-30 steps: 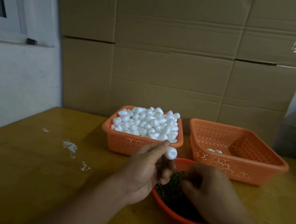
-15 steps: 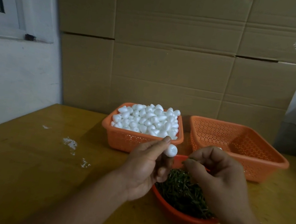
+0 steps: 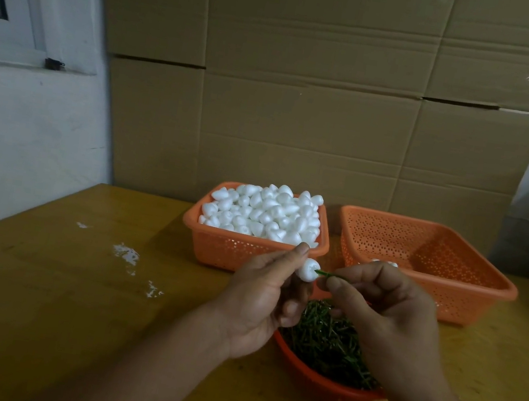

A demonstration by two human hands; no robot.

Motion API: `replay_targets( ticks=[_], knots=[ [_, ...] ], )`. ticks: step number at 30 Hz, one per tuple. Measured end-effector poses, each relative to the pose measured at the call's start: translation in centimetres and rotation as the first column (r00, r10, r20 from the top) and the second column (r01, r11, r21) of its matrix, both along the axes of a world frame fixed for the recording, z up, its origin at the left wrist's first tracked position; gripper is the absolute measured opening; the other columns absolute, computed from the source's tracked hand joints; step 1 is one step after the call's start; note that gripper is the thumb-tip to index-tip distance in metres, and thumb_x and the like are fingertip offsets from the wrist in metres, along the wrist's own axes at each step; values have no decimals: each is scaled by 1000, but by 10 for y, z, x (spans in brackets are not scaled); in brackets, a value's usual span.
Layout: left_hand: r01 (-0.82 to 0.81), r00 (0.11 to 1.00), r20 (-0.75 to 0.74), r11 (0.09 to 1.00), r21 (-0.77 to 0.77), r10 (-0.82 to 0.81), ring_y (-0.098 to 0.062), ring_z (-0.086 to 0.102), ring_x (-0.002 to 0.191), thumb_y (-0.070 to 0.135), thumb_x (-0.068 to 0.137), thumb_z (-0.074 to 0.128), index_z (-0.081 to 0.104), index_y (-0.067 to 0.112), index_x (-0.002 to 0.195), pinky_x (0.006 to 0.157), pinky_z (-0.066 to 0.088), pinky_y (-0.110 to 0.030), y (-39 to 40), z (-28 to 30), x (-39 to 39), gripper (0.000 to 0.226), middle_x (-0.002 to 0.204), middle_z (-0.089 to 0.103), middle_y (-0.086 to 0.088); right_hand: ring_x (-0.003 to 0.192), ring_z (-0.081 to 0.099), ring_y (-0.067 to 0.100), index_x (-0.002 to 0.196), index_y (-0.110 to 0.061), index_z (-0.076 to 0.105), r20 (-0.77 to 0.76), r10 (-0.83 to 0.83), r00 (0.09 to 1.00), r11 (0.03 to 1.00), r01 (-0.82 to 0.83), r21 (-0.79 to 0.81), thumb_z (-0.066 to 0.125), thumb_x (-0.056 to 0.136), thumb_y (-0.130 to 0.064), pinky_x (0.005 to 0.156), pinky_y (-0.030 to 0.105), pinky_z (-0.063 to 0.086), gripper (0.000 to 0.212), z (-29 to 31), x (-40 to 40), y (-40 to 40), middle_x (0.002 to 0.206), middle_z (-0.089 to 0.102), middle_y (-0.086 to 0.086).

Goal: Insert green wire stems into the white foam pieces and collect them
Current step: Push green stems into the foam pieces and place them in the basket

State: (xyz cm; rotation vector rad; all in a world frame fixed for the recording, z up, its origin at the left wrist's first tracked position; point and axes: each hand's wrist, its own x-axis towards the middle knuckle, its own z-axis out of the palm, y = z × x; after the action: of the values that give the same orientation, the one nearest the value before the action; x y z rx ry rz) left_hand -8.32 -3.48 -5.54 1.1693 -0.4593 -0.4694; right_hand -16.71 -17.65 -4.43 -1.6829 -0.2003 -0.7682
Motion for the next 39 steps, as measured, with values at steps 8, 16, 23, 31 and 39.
replay_targets(
  ticks=[8, 16, 23, 31, 39],
  knots=[
    [10, 1000, 1, 1000, 1, -10, -10, 39, 43, 43, 93, 63, 61, 13, 81, 42, 30, -21, -1, 0, -2, 32, 64, 48, -5, 61, 69, 8, 75, -17, 73, 47, -60, 997, 993, 64, -97, 75, 75, -23, 57, 19, 54, 6, -1, 0, 1, 74, 75, -1],
    [17, 999, 32, 1000, 11, -17, -9, 40, 44, 46, 84, 67, 63, 16, 76, 42, 30, -20, -1, 1, -4, 31, 63, 50, -4, 60, 68, 9, 74, -21, 73, 85, -135, 987, 966, 150, -208, 79, 80, -9, 54, 17, 51, 15, -7, 2, -1, 70, 73, -8],
    [26, 997, 66, 999, 28, -28, -9, 41, 45, 50, 79, 68, 63, 16, 80, 43, 30, -21, 1, 2, -6, 35, 63, 52, -2, 58, 66, 5, 73, -22, 74, 138, -161, 977, 942, 194, -273, 80, 80, -9, 53, 12, 47, 16, -7, 1, 0, 66, 71, -15],
    [-30, 991, 135, 999, 24, 27, -9, 43, 44, 47, 80, 71, 65, 17, 79, 40, 31, -20, -2, 1, -8, 31, 64, 52, -3, 54, 63, 11, 72, -23, 73, 156, -235, 959, 899, 276, -340, 80, 79, -14, 50, 31, 48, 13, -7, -1, 2, 64, 68, -12],
    [-42, 982, 184, 999, -11, 44, -8, 41, 42, 41, 80, 72, 68, 24, 71, 39, 30, -20, -3, 2, -11, 20, 60, 52, -1, 52, 60, 9, 74, -24, 74, 143, -253, 957, 881, 289, -375, 79, 80, -10, 48, 19, 43, 16, -7, -3, 2, 62, 67, -13]
  ],
)
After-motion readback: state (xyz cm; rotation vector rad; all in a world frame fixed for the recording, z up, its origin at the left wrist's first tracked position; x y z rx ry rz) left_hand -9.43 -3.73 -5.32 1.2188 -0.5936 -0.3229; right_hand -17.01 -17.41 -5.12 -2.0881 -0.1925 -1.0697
